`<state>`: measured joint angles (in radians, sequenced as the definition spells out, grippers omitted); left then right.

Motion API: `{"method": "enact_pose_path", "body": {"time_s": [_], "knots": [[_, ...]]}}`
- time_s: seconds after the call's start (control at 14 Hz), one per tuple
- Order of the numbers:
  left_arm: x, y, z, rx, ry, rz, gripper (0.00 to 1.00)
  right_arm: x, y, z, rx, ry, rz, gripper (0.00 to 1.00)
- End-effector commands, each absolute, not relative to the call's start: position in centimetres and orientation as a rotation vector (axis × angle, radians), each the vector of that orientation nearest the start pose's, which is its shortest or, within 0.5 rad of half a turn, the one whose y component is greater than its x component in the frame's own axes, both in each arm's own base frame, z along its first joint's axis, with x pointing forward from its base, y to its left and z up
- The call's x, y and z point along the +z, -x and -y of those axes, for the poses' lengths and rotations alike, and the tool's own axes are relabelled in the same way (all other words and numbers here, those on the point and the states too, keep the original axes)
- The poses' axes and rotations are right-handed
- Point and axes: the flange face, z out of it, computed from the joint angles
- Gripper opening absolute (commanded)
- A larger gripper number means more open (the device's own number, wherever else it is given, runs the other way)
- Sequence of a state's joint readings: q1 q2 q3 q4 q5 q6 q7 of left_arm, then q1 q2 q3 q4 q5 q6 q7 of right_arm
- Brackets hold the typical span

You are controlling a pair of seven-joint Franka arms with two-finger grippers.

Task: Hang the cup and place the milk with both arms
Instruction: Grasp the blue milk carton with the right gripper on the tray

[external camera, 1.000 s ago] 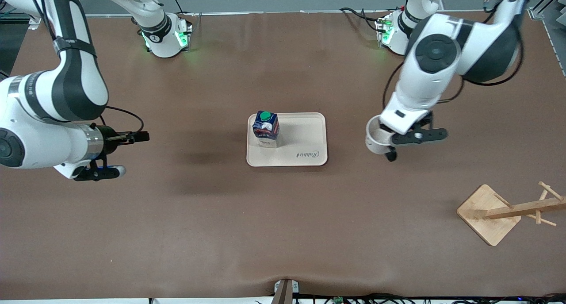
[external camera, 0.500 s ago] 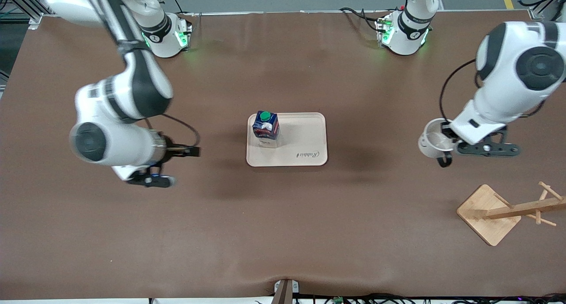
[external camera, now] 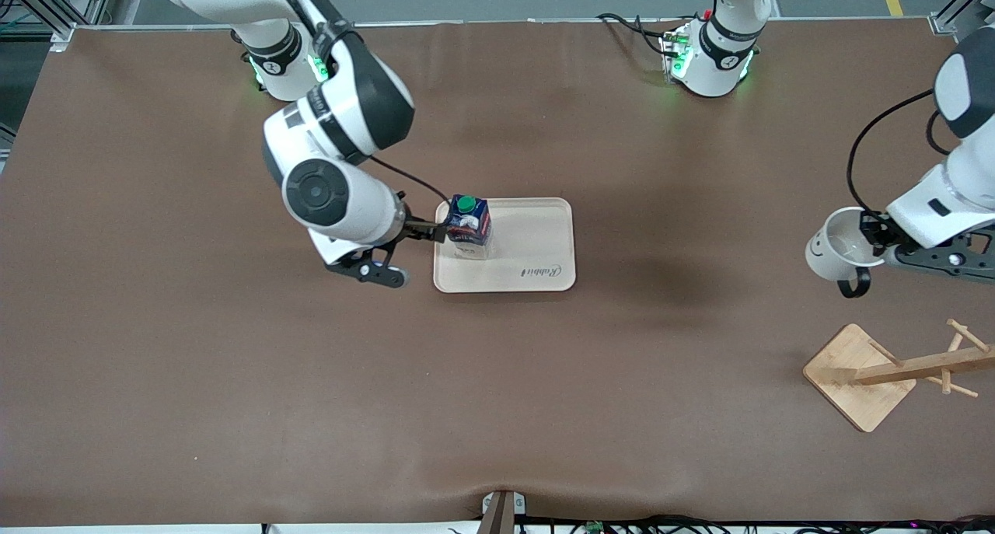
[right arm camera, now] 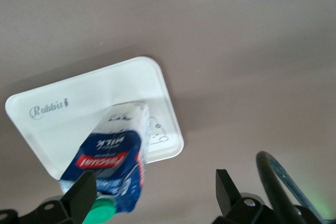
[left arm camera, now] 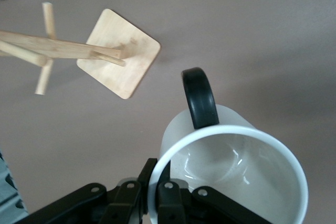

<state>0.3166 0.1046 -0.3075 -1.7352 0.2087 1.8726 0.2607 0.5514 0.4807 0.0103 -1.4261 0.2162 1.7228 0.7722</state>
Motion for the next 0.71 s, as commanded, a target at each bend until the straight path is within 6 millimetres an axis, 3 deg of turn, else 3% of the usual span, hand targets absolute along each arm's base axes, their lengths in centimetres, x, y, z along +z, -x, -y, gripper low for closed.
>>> {"method": "enact_pose_path", "body": {"time_s": [0.0, 0.43, 0.64], "knots": [[53.7, -59.9, -5.2, -0.049, 2.92, -0.562, 0.0, 40.4, -54.9, -41.1, 0.39, 3.009, -0.379, 1.0], [53.8, -61.6, -10.4, -0.1, 2.916, -0.596, 0.0, 36.2, -52.4, -45.2, 0.417, 3.053, -0.288, 1.0], [52.8, -63.2, -12.4, -0.156, 2.916, -0.675, 0.0, 34.1, -51.9, -45.7, 0.412, 3.063, -0.285, 1.0]]}}
